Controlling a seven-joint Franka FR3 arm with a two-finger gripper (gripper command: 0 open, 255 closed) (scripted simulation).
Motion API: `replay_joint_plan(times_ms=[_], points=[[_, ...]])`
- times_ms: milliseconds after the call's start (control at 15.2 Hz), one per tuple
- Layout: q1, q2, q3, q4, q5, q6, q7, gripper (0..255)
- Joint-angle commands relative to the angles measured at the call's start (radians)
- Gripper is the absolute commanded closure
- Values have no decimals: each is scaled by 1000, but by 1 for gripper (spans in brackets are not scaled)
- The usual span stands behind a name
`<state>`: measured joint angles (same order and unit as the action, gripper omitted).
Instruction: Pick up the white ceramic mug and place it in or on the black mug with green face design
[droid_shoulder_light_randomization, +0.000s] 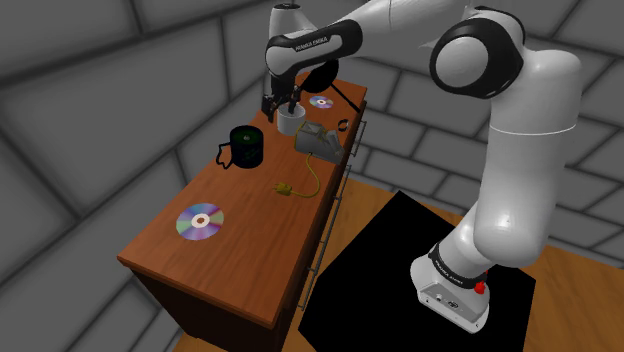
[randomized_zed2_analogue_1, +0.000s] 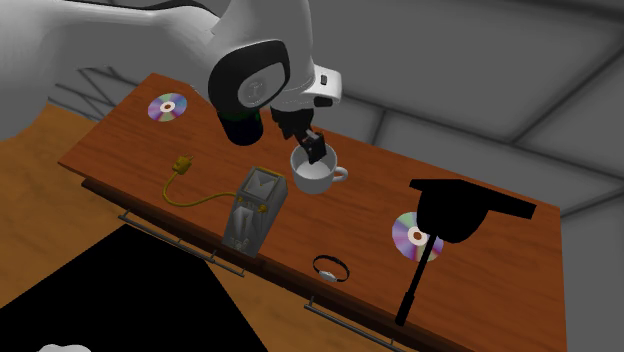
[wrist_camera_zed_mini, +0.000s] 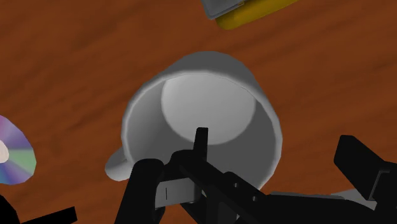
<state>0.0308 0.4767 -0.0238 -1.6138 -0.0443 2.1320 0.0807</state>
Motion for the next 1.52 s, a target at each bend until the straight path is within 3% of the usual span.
replay_joint_plan(times_ms=[0, 594, 660, 1452], points=[[-1, 11, 0, -10, 0, 22, 0, 0], [-1, 22, 0, -16, 0, 38, 0, 0], [-1, 22, 0, -16, 0, 38, 0, 255], [-1, 4, 0, -2, 0, 6, -2, 255]])
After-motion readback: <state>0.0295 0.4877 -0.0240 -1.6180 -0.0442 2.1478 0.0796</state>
